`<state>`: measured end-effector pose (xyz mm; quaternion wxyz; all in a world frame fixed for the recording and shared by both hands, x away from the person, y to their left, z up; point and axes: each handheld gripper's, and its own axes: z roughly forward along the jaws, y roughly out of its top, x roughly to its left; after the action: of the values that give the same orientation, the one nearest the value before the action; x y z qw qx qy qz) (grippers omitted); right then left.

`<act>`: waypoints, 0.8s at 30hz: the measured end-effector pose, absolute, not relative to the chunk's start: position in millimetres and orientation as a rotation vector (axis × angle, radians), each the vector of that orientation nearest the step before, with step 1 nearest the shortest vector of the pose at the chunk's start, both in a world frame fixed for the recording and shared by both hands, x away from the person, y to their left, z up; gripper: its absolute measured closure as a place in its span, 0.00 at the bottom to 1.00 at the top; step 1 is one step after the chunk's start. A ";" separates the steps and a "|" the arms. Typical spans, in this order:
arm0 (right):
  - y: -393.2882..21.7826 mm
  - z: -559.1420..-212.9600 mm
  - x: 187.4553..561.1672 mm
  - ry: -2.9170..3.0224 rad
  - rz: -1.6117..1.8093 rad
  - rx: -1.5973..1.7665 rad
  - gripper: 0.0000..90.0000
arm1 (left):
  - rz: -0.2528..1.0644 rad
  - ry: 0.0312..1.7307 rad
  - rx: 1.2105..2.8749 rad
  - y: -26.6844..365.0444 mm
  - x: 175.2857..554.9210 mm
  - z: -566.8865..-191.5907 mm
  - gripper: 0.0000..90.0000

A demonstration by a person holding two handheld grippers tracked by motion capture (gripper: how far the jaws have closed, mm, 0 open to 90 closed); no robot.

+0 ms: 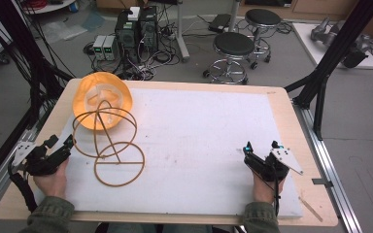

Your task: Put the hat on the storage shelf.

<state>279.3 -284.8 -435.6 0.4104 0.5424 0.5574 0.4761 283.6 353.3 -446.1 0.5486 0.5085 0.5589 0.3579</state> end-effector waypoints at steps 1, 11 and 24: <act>-284.5 -435.8 279.7 1.407 1.198 1.370 0.10 | 0.831 1.342 1.185 354.6 284.4 -441.9 0.33; -285.9 -434.3 277.9 1.370 1.255 1.381 0.10 | 0.925 1.260 1.240 338.1 292.3 -404.7 0.30; -283.6 -433.8 276.9 1.366 1.265 1.374 0.10 | 1.015 1.200 1.325 342.4 332.9 -360.9 0.36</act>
<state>276.9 -283.6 -433.8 0.4019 0.5437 0.5406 0.5006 332.9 342.4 -360.9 0.5166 0.5519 0.4999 0.4226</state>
